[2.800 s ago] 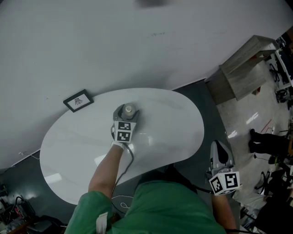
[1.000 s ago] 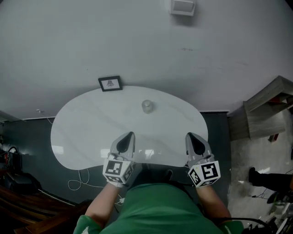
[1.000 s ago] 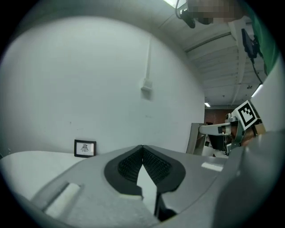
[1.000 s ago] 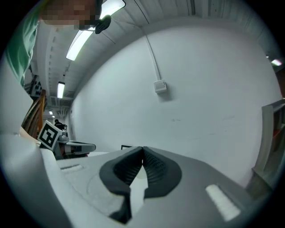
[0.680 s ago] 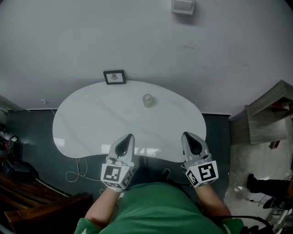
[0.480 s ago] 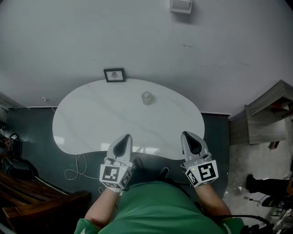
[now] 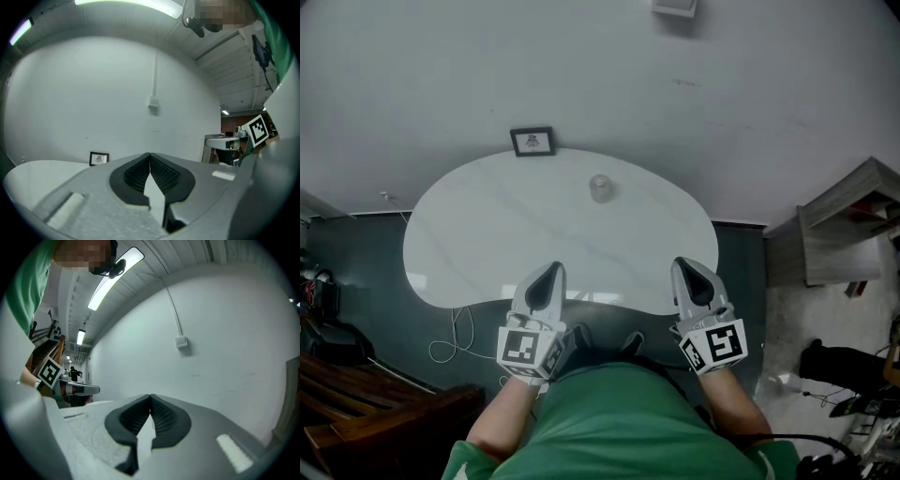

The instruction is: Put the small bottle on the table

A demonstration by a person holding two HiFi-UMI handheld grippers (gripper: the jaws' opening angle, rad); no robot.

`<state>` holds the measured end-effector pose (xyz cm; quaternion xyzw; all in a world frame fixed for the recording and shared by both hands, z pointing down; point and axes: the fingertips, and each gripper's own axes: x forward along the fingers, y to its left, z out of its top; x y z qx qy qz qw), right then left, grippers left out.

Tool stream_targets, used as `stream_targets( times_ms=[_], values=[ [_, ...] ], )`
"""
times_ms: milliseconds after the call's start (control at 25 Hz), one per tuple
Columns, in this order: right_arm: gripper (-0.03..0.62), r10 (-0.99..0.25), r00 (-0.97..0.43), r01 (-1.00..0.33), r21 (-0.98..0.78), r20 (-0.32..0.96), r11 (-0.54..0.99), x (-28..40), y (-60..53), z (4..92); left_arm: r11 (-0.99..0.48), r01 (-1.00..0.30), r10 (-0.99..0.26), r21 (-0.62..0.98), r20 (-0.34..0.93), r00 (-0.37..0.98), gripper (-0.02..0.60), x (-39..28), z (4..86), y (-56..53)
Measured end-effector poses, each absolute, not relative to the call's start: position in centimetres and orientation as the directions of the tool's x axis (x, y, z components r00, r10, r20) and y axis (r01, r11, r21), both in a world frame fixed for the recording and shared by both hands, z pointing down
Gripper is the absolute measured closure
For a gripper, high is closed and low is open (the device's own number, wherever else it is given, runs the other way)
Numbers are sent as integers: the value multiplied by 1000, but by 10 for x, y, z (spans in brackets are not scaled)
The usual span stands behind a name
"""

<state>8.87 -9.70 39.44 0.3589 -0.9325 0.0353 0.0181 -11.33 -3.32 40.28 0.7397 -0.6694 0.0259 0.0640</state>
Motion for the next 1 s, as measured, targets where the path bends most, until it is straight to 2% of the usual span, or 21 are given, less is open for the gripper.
stream_targets(
  times_ms=[1000],
  values=[
    [592, -713, -699, -715, -50, 60, 697, 72, -103, 388, -155, -987, -980, 42, 117, 159, 571, -133, 407, -51]
  ],
)
